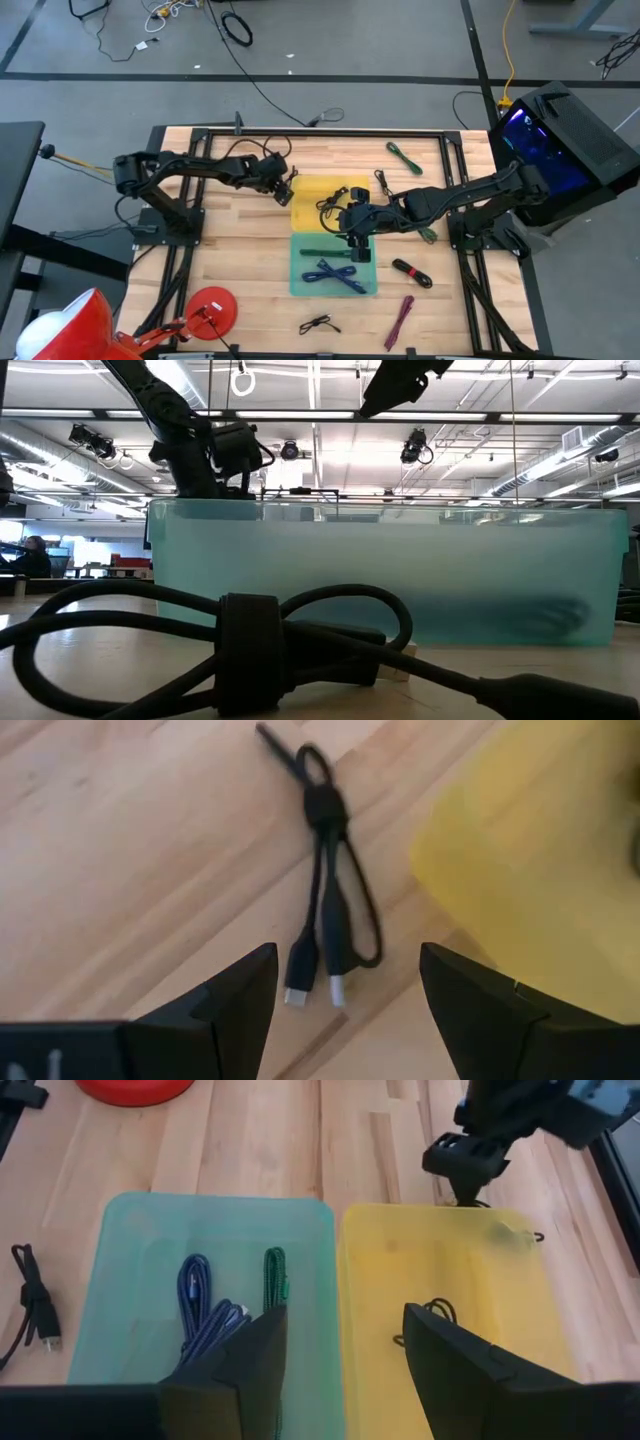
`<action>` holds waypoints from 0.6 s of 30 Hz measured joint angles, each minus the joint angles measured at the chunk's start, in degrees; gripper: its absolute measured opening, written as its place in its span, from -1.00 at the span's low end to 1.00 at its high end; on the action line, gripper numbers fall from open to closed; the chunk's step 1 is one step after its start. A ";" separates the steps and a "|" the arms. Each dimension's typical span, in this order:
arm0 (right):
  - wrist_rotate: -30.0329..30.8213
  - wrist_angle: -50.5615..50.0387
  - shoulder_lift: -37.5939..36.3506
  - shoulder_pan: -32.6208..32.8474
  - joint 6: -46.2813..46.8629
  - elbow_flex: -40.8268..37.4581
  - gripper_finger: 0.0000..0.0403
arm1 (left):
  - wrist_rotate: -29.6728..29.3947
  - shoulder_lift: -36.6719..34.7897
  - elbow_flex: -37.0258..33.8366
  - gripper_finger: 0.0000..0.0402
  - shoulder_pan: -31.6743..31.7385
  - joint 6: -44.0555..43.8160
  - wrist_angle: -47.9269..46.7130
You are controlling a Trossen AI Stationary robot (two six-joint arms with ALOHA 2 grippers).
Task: Pick & Place USB Port
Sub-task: Put the black charger cable into the yellow bin
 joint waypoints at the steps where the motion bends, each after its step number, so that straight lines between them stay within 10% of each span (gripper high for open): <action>1: 0.01 -0.06 0.00 0.00 0.01 -0.01 0.00 | -0.23 0.56 0.00 0.25 0.00 0.00 0.07; 7: 0.00 -0.15 0.01 0.00 -0.03 0.00 0.00 | -1.80 2.56 -0.02 0.05 0.27 0.02 0.50; 18: 0.01 -0.19 0.01 0.00 -0.01 0.00 0.00 | -2.37 2.54 -0.02 -0.95 0.31 1.60 2.59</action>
